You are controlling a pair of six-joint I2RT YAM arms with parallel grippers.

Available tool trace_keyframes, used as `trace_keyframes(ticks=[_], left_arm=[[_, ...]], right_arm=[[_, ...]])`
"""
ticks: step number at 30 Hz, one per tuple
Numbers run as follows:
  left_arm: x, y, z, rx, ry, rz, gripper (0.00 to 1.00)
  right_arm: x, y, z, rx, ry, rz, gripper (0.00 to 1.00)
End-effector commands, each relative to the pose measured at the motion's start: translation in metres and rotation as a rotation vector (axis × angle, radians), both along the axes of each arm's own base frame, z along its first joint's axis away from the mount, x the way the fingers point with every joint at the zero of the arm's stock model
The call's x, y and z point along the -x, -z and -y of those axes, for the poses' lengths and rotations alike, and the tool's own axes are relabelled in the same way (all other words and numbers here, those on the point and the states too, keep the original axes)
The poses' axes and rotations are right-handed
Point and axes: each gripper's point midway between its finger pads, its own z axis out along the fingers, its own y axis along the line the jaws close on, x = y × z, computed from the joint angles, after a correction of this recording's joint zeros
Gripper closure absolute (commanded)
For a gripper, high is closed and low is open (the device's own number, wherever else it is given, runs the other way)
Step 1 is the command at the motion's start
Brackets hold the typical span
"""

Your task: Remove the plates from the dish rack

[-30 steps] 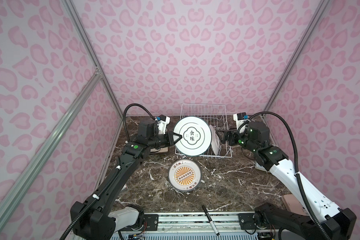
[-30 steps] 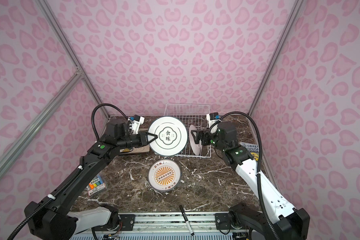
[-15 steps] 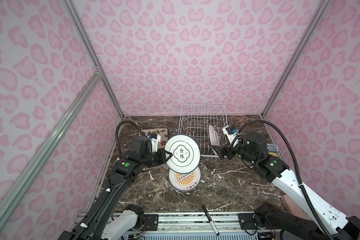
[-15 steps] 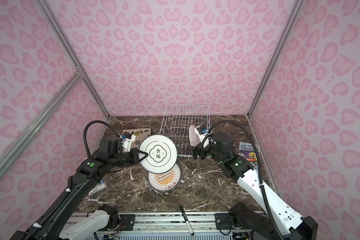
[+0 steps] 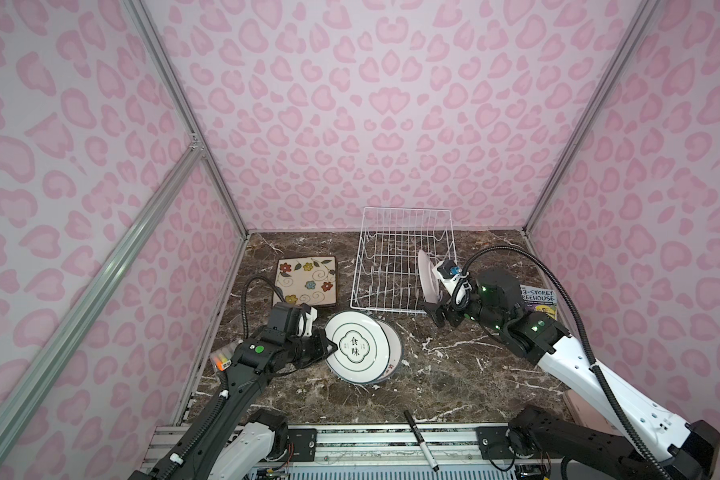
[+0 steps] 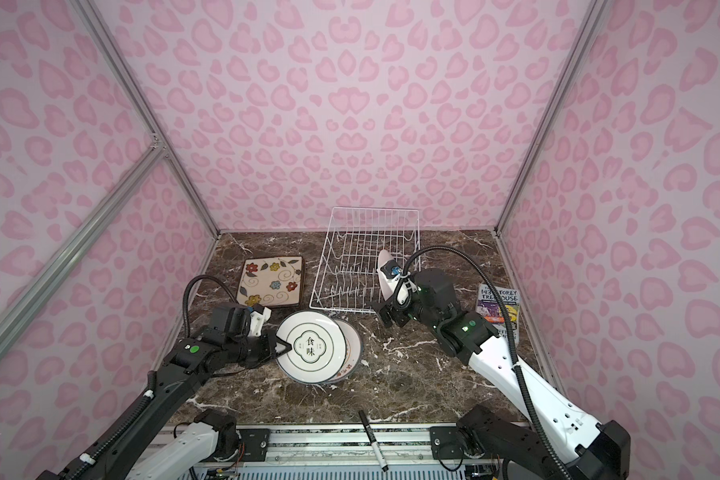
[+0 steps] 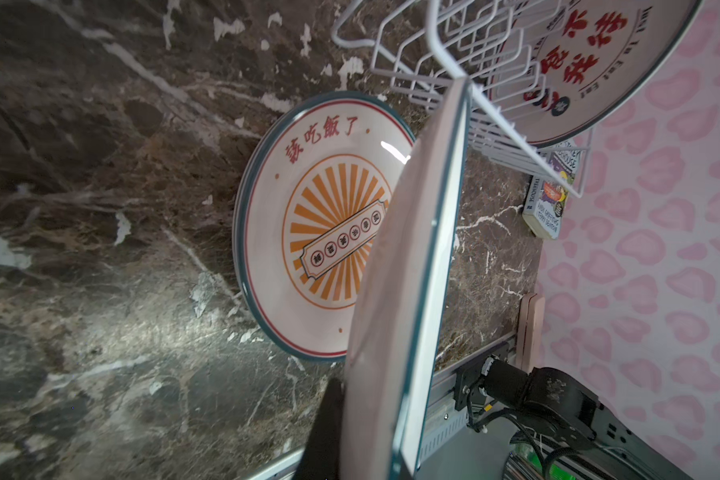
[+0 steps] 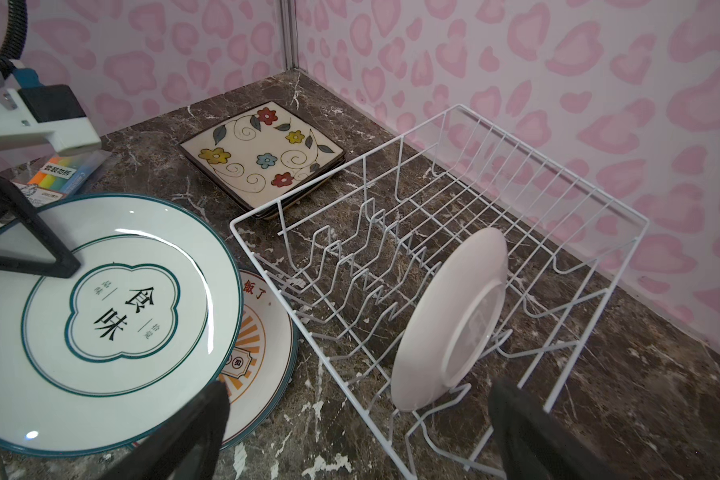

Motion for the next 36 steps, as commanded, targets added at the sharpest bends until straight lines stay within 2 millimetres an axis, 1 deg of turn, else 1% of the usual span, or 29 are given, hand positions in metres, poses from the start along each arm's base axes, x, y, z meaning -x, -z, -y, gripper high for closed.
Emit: trace_keyframes(ticks=[1, 5, 9, 16, 21, 25, 28, 32, 36], left_arm=[[-0.007, -0.005, 0.009, 0.059, 0.017, 0.035, 0.96], [-0.013, 0.006, 0.012, 0.047, 0.027, 0.013, 0.96], [-0.019, 0.016, 0.016, 0.057, 0.04, -0.006, 0.96], [-0.031, 0.024, 0.025, 0.084, 0.055, -0.019, 0.97], [-0.032, 0.033, 0.025, 0.076, 0.051, -0.046, 0.96], [-0.028, 0.04, 0.023, 0.059, 0.054, -0.072, 0.9], [-0.029, 0.043, 0.025, 0.065, 0.054, -0.078, 0.88], [-0.028, 0.049, 0.023, 0.05, 0.05, -0.098, 0.87], [-0.028, 0.051, 0.019, 0.012, 0.049, -0.106, 0.79]], right_arm=[[-0.004, 0.004, -0.001, 0.008, 0.011, -0.003, 0.02], [-0.006, 0.01, -0.003, 0.013, 0.013, -0.019, 0.01], [-0.008, 0.012, -0.006, 0.009, 0.013, -0.024, 0.01], [-0.011, 0.012, -0.007, 0.0, 0.025, -0.023, 0.01], [-0.013, 0.012, -0.009, -0.01, 0.024, -0.025, 0.01], [-0.015, 0.013, -0.012, -0.011, 0.019, -0.029, 0.01], [-0.016, 0.014, -0.014, -0.013, 0.014, -0.034, 0.02], [-0.017, 0.015, -0.012, -0.006, 0.023, -0.03, 0.01], [-0.017, 0.015, -0.011, 0.0, 0.027, -0.026, 0.01]])
